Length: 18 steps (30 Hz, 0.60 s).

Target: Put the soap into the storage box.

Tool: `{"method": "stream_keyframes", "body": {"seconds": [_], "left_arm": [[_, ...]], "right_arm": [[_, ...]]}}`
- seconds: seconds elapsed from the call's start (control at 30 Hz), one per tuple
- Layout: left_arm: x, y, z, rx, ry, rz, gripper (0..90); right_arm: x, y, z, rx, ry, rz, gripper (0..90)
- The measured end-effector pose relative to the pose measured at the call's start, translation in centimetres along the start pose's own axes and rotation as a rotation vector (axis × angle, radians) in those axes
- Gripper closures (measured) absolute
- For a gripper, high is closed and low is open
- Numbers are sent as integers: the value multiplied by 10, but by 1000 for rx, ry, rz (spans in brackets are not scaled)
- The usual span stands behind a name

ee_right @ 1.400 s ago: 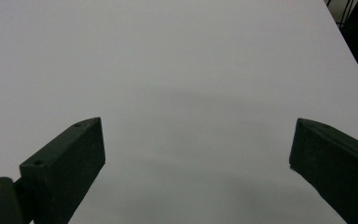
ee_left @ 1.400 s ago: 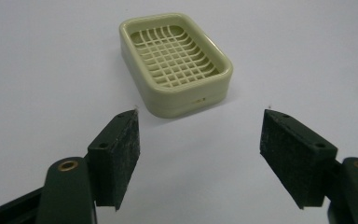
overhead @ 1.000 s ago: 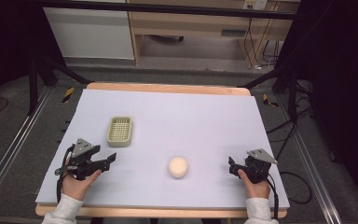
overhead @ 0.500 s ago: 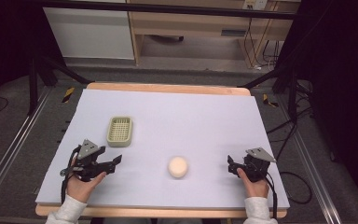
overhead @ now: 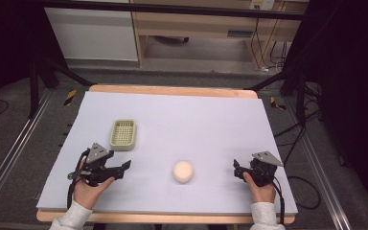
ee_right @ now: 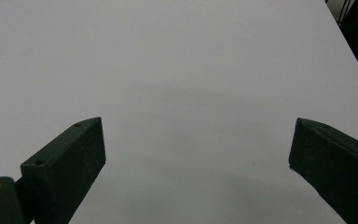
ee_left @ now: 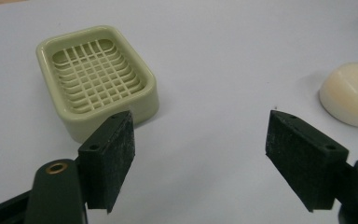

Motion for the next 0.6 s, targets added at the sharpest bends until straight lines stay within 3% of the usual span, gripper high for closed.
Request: {"method": "stream_keyframes", "body": {"seconds": [0.6], "left_arm": [[15,8,8,-13,27,-23,221]], "right_arm": [[-4,2,0,-9,-3,3,40]]}}
Point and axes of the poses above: each handheld gripper's, and its own axes: y roughly forward along the jaws, z roughly out of its top, x roughly to its right, the point moved 8 cm from there along y, roughly forward along the jaws, and after that the axes turned 15 degrees about -y, right-handed, at the moved point
